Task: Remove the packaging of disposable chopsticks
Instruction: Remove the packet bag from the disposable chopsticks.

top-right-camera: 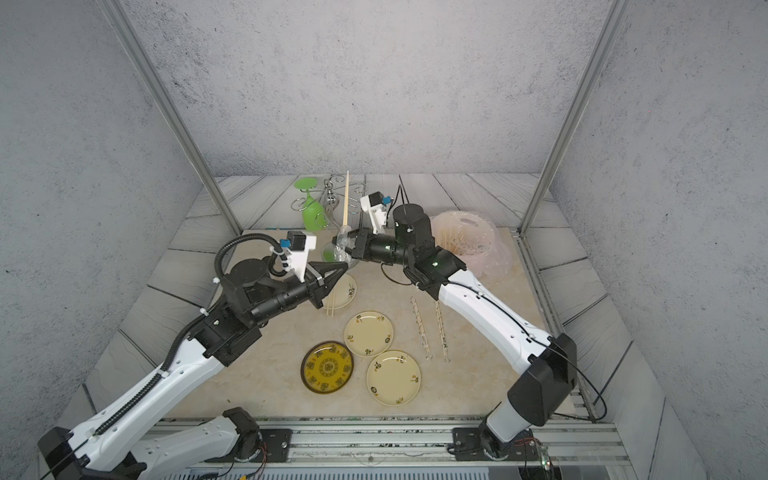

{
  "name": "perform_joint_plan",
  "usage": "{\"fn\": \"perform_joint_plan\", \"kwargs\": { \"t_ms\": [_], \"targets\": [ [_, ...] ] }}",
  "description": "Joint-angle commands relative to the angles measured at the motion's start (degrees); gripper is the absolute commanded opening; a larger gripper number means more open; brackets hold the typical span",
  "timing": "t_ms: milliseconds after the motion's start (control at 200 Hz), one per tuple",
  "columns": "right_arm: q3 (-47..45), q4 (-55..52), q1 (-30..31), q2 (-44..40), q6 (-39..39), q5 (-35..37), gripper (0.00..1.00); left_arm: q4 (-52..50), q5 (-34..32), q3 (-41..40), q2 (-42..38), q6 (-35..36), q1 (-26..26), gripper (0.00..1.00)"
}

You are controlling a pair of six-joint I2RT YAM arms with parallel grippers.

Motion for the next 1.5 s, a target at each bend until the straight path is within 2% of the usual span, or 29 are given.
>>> {"fn": "perform_joint_plan", "kwargs": {
  "t_ms": [0, 280, 445, 470, 510, 545, 575, 641, 741, 906, 1076, 1336, 1496],
  "targets": [
    [-0.9, 7.8, 0.3, -2.1, -1.4, 2.8, 0.0, -4.5, 3.5, -0.8, -0.8, 1.2, -0.5, 0.0],
    [-9.5, -0.1, 0.4, -9.2, -8.7, 4.2, 0.0, -0.6, 1.4, -3.5, -8.4, 2.4, 3.8, 0.0],
    [-11.8, -5.3, 0.4, -13.2, -15.3, 4.1, 0.0, 6.8, 7.9, -6.2, -11.3, -0.7, 8.9, 0.0],
    [-12.1, -6.1, 0.3, -13.8, -16.2, 4.1, 0.0, 7.7, 9.3, -6.4, -11.3, -1.2, 9.6, 0.11],
    [-12.7, -6.9, 0.3, -14.6, -17.3, 4.2, 0.0, 9.1, 11.1, -6.4, -11.4, -2.4, 10.5, 0.34],
    [-13.5, -7.3, 0.3, -15.2, -18.5, 3.6, 0.0, 10.6, 12.6, -6.6, -11.7, -3.6, 11.3, 0.49],
    [-13.9, -8.0, 0.3, -15.8, -19.7, 3.4, 0.0, 12.1, 13.6, -7.0, -12.0, -4.3, 11.7, 0.56],
    [-15.9, -8.9, 0.4, -17.4, -22.0, 3.5, 0.0, 13.6, 14.5, -7.7, -13.2, -4.9, 12.7, 0.64],
    [-19.6, -10.3, 0.3, -20.5, -27.2, 4.4, 0.0, 13.6, 14.0, -8.1, -16.0, -5.1, 14.5, 0.65],
    [-24.1, -12.1, 0.3, -23.9, -35.3, -0.9, 0.0, 18.8, 16.2, -9.9, -18.6, -7.8, 17.5, 0.66],
    [-26.1, -13.1, 0.3, -25.7, -40.2, -4.7, 0.0, 24.5, 22.5, -9.1, -12.9, -15.9, 18.1, 0.66],
    [-26.4, -8.7, 0.3, -23.1, -39.0, -12.1, 0.0, 36.4, 28.9, -9.2, -0.1, -30.2, 18.1, 0.64],
    [-24.6, -8.6, 0.3, -20.8, -38.6, -12.8, 0.0, 41.0, 32.1, -9.2, 2.1, -33.0, 18.0, 0.62]
  ]
}}
